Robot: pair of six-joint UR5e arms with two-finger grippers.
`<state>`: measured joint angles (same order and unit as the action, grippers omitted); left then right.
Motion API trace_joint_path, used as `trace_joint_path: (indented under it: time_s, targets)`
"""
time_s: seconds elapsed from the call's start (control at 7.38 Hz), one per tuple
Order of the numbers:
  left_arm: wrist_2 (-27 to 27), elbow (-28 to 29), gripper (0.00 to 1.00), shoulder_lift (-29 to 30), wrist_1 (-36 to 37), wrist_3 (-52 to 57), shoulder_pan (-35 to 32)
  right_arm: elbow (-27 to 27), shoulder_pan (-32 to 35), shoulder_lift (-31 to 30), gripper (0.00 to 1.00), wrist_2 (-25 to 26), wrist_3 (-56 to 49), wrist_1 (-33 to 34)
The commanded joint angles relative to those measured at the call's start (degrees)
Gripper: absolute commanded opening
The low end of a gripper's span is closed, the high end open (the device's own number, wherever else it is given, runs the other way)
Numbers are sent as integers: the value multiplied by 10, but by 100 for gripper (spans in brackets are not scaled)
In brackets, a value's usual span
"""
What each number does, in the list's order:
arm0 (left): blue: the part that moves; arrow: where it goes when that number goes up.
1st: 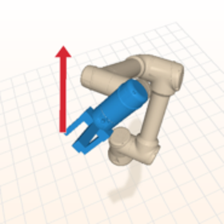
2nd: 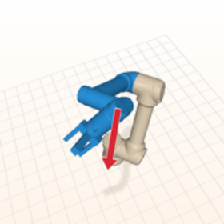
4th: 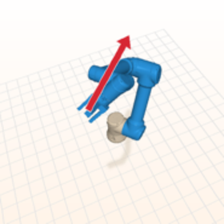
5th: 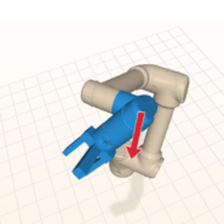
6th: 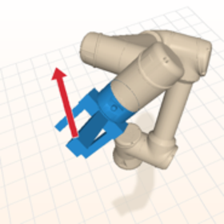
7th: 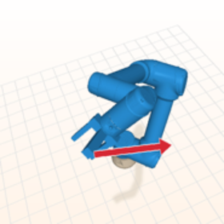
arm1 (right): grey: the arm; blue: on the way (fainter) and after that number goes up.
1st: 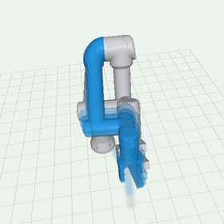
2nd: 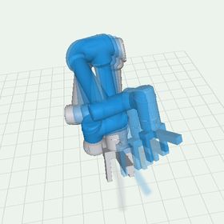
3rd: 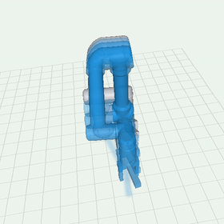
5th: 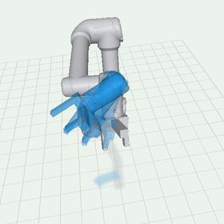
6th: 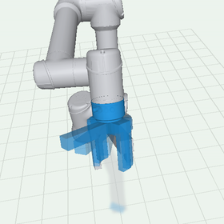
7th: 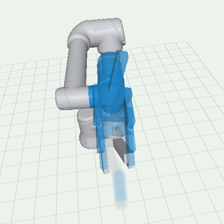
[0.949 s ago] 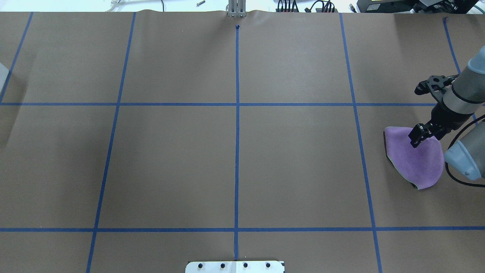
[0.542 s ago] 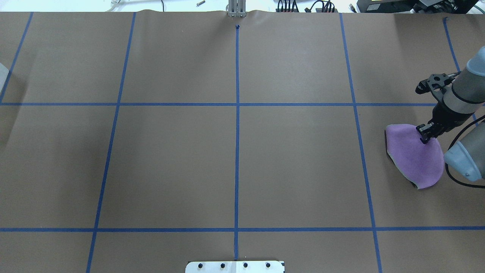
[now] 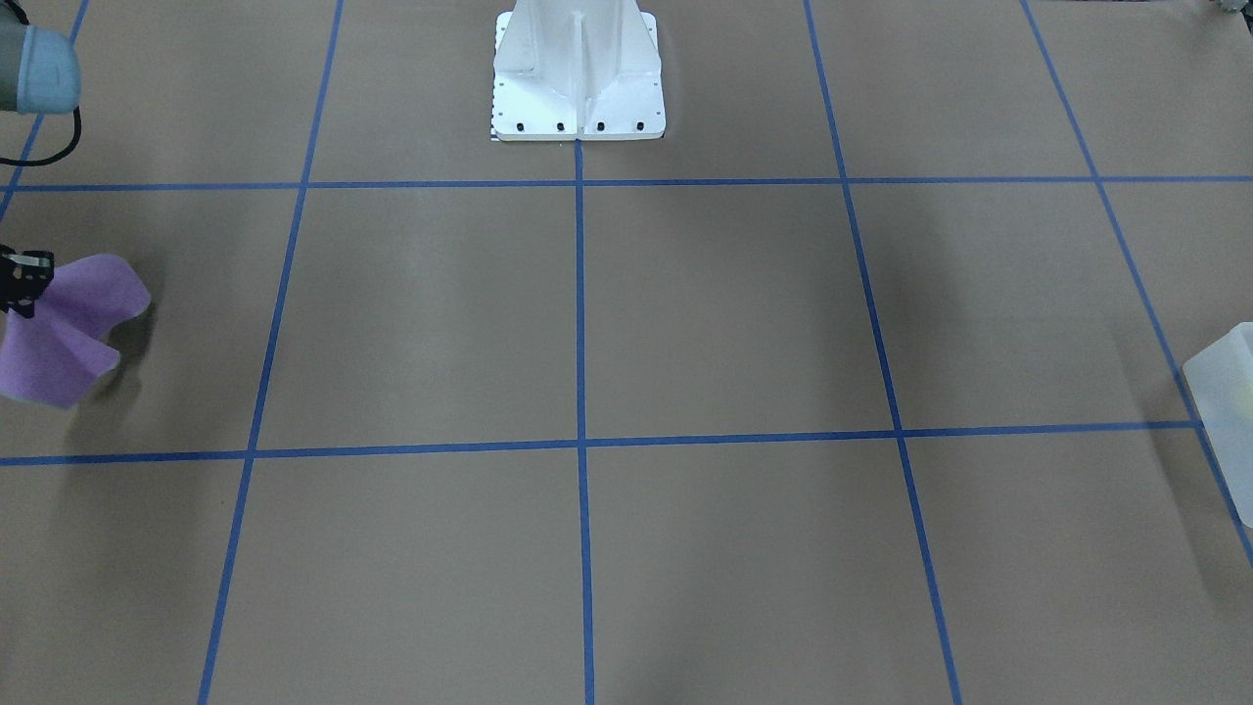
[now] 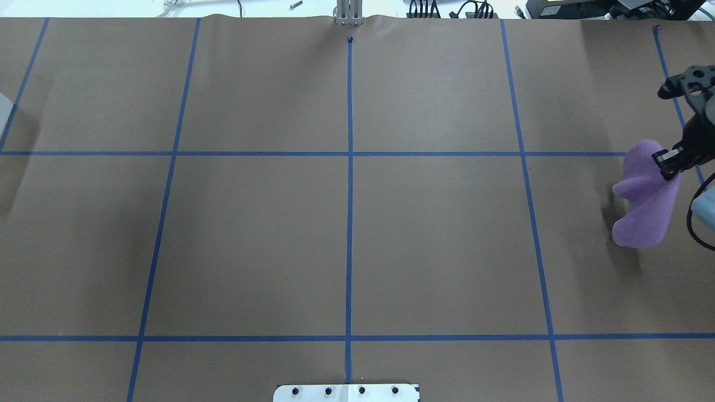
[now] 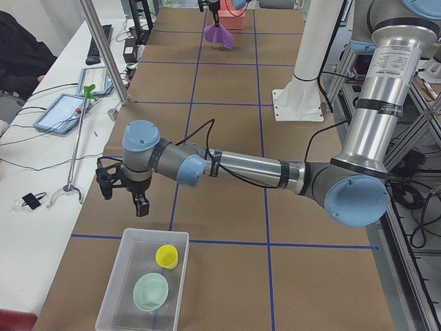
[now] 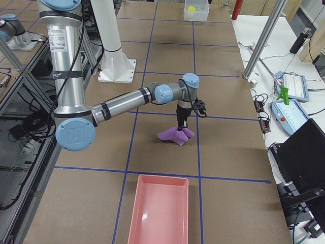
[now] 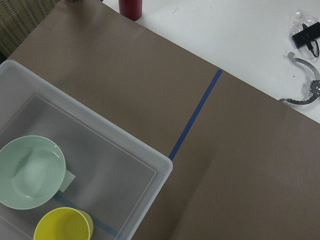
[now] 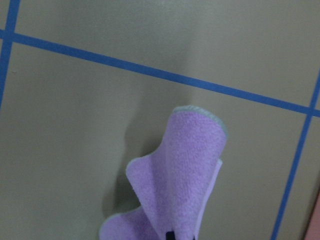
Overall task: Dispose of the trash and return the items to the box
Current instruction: 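Lift the purple cloth with the right gripper toward the pink tray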
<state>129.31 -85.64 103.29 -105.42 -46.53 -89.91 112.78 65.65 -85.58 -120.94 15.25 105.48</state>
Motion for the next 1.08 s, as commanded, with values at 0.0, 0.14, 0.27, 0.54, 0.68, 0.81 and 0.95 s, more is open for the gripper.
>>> trace_joint_path:
  time_s: [0.0,0.14,0.27,0.54,0.68,0.81,0.95]
  targets:
    - [30,-31,98,-5,6,1,44,64,90,2,0,13,-102,113]
    - [32,-61,98,-34,9,3,57,58,136,1,0,20,-169,125]
    - [32,-99,98,-54,9,4,79,50,162,1,0,25,-207,133]
    - [32,-131,98,-96,23,106,93,26,233,-7,0,26,-285,133]
    - [28,-127,98,-105,53,230,85,1,271,-6,0,34,-342,132]
    - [27,-127,98,-114,70,301,63,-21,293,-8,0,45,-368,128]
    - [27,-127,98,-125,71,337,61,-62,323,-19,0,41,-397,120]
